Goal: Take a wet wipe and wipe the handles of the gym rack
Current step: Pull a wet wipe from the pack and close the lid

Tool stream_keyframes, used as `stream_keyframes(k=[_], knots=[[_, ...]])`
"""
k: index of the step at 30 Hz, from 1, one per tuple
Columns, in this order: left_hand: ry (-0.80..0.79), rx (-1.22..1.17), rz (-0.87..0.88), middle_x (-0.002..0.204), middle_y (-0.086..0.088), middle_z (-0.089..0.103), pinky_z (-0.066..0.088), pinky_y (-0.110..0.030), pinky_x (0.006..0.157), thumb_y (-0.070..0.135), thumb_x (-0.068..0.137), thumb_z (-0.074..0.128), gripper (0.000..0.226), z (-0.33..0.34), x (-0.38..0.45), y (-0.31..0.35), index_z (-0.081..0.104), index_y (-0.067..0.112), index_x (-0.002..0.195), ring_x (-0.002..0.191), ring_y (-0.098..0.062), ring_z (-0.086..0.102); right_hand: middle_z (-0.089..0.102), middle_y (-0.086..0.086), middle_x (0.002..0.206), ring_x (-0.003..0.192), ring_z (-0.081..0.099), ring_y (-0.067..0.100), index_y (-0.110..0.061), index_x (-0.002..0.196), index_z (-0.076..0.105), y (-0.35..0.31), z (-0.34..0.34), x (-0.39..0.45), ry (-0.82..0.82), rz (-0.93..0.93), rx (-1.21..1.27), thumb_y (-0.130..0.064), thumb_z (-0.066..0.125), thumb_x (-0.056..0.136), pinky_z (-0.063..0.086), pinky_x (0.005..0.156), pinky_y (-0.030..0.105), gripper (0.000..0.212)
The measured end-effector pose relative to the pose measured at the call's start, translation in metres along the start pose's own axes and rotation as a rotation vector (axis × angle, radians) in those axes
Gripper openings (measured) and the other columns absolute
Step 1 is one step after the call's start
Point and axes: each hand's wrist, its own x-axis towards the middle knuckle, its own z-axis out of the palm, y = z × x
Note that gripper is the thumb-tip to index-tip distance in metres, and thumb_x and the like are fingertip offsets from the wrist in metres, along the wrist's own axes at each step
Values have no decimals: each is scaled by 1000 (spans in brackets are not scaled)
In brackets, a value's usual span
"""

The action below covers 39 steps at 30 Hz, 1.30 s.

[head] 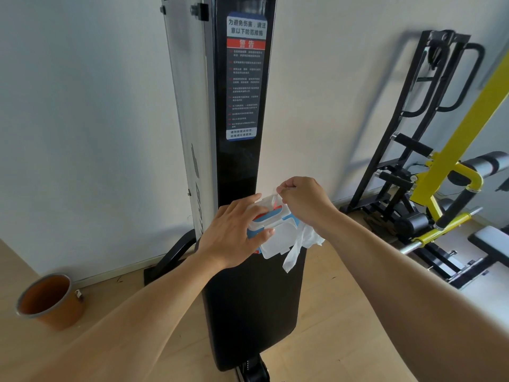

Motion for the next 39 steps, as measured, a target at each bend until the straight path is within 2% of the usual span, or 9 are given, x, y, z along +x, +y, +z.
stream_keyframes(k=[5, 11, 15, 20, 24, 27, 31, 35, 39], knots=[[-9, -35, -17, 149, 15, 45, 35, -38, 117, 65, 93, 47, 46, 0, 1, -1, 47, 43, 133, 134, -12, 47, 68, -8, 94, 84, 65, 15, -28, 94, 68, 0, 3, -1, -40, -30, 18, -25, 55, 98, 59, 81, 30, 14], [26, -176, -73, 151, 14, 42, 37, -32, 111, 58, 88, 64, 47, -6, 0, 0, 54, 43, 132, 134, -11, 46, 70, -13, 88, 80, 68, 15, -31, 81, 71, -2, 6, -3, -40, -69, 18, -28, 63, 92, 62, 78, 35, 14], [46, -334, -188, 131, 11, 56, 54, -34, 98, 57, 78, 77, 78, -10, -1, 1, 29, 39, 137, 111, -13, 63, 70, -11, 95, 78, 66, 12, -27, 91, 75, -5, 4, -9, -97, -155, -83, -29, 65, 94, 59, 69, 21, 10], [28, -375, -183, 152, 14, 44, 45, -36, 107, 59, 73, 81, 106, -9, -1, -1, 10, 42, 151, 132, -8, 53, 73, -13, 97, 81, 67, 12, -34, 92, 77, -4, 18, -13, -99, -221, -307, -39, 65, 91, 61, 76, 36, 13], [40, -389, -182, 148, 16, 48, 46, -34, 105, 61, 72, 80, 108, -6, -1, -3, 9, 44, 153, 127, -9, 56, 74, -11, 93, 77, 69, 15, -37, 94, 79, -7, 24, -19, -153, -268, -452, -43, 64, 91, 62, 73, 36, 16], [38, -364, -167, 143, 15, 53, 48, -36, 105, 62, 75, 77, 96, -5, -2, -4, 20, 42, 149, 123, -11, 59, 76, -9, 95, 79, 70, 16, -33, 98, 80, -9, 19, -16, -221, -241, -417, -40, 62, 94, 62, 77, 37, 20], [151, -323, -146, 131, 14, 60, 55, -30, 97, 61, 81, 71, 51, -6, -5, -1, 64, 35, 124, 110, -6, 58, 70, -10, 99, 82, 66, 14, -35, 98, 71, 2, 5, -7, 22, -172, -398, -33, 57, 94, 60, 64, 34, 15], [284, -307, -98, 124, 8, 68, 57, -31, 95, 68, 83, 56, 56, 0, -7, -5, 77, 26, 114, 114, -6, 59, 67, -8, 106, 86, 64, 15, -37, 108, 68, 15, 4, -7, -7, -138, -433, -41, 66, 91, 61, 72, 37, 18], [350, -322, -74, 123, 5, 69, 58, -35, 96, 65, 83, 59, 51, 5, -8, -7, 80, 24, 105, 118, -10, 58, 65, -9, 106, 88, 65, 17, -36, 111, 68, 20, 6, -8, 4, -112, -396, -42, 68, 90, 62, 74, 37, 23]])
